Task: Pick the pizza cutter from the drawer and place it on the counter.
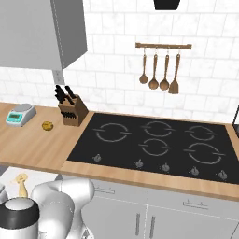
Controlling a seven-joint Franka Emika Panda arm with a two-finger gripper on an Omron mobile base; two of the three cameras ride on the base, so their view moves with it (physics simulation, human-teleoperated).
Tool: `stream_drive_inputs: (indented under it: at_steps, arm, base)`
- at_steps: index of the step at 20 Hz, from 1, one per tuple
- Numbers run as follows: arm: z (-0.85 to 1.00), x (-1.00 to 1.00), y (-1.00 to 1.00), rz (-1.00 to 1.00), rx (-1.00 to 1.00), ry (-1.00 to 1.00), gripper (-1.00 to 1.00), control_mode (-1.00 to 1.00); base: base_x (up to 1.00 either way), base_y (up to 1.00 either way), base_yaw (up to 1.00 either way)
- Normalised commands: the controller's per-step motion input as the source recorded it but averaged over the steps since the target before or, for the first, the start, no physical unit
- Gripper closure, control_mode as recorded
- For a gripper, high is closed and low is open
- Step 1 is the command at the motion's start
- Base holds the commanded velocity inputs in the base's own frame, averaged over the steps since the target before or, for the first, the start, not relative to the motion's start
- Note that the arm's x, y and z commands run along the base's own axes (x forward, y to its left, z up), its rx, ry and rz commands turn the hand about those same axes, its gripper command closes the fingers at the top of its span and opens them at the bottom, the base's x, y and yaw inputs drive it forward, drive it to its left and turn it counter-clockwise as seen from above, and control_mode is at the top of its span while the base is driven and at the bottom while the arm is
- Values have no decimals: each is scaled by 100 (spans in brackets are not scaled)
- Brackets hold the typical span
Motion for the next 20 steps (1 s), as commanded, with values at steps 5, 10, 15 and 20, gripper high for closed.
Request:
stream_drive_inputs:
  at_steps: [5,10,15,20]
  arm:
    - [-79,-82,45,0,-8,4,-100,-100]
    - [-86,-98,46,0,-5,2,-100,-100]
    - [-48,-79,21,0,-1,0,-100,-100]
    - [3,-11,-8,0,0,-8,-100,-100]
  base:
    - [0,0,0]
    - [0,0,0]
    - [0,0,0]
    - [0,0,0]
